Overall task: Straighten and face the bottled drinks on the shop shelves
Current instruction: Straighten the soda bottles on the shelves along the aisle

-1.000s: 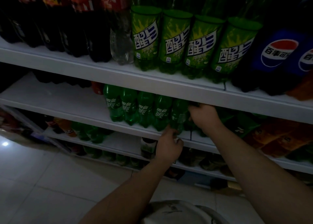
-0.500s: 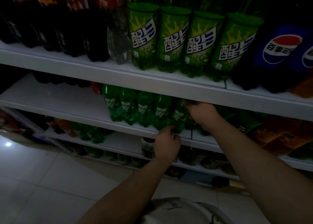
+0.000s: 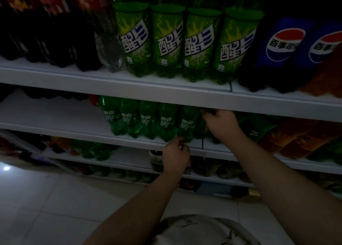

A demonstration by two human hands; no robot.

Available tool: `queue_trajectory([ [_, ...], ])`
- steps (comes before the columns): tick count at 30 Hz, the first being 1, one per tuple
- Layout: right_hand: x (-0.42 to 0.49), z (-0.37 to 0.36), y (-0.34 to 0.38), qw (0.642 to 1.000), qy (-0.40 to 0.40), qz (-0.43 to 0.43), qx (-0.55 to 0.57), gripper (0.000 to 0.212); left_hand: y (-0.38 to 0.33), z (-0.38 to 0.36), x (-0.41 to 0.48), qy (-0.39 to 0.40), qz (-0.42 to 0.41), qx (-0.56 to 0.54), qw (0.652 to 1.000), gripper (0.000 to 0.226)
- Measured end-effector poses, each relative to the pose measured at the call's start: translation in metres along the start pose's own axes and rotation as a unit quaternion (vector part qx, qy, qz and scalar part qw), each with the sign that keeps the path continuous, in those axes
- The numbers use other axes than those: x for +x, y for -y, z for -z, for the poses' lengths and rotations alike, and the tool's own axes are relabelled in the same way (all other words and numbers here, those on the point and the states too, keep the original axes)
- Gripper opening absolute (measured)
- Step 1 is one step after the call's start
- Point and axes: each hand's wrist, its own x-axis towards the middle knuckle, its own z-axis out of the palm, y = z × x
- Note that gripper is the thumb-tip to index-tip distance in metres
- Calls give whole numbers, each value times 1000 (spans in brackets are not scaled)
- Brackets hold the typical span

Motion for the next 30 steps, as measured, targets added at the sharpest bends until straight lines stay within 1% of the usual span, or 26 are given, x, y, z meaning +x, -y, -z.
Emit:
queue_trajectory([
  [1, -8, 7, -7, 997, -45, 59, -16, 8, -1, 0, 0, -3, -1, 0, 1000, 33],
  [3, -24, 16, -22, 974, -130, 165, -81, 8, -2, -1, 0, -9, -3, 0, 1000, 33],
  [4, -29, 18, -27, 962, -160, 195, -107, 10, -3, -1, 0, -12, -5, 2, 1000, 32],
  [5, -32, 18, -31, 954, -178, 206, -124, 11, -4, -1, 0, -15, -5, 4, 1000, 32],
  [7, -26, 17, -30, 956, -188, 183, -133, 10, -5, -2, 0, -16, -2, 4, 1000, 32],
  [10, -7, 8, -24, 972, -157, 121, -128, 31, -9, -2, -1, -13, 6, 1, 1000, 34],
  [11, -2, 5, -21, 976, -146, 114, -114, 37, -9, -2, -1, -15, 7, 0, 1000, 34],
  [13, 6, -1, -17, 977, -140, 130, -97, 46, -10, -3, -1, -20, 9, -4, 1000, 34],
  [15, 9, -1, -16, 980, -139, 128, -63, 50, -10, -3, -1, -20, 14, 0, 1000, 34],
  [17, 9, 3, -20, 985, -132, 113, 0, 48, -9, -3, -2, -17, 16, 3, 1000, 36],
  [18, 7, 4, -24, 985, -130, 111, 10, 47, -9, -4, -2, -16, 14, 3, 1000, 37],
  [21, -2, 9, -33, 982, -153, 109, -24, 40, -11, -6, -4, -23, -6, 6, 1000, 38],
  [24, -2, 10, -28, 976, -182, 113, -44, 50, -13, -8, -7, -37, -31, 27, 998, 36],
  [26, -2, 10, -24, 974, -178, 118, -79, 51, -14, -11, -9, -33, -33, 41, 998, 34],
  [28, 0, 12, -26, 980, -136, 111, -94, 42, -15, -17, -15, 2, -27, 47, 999, 34],
  [30, 2, 18, -27, 996, -50, 60, -50, 26, -17, -26, -24, 65, -35, 53, 996, 40],
])
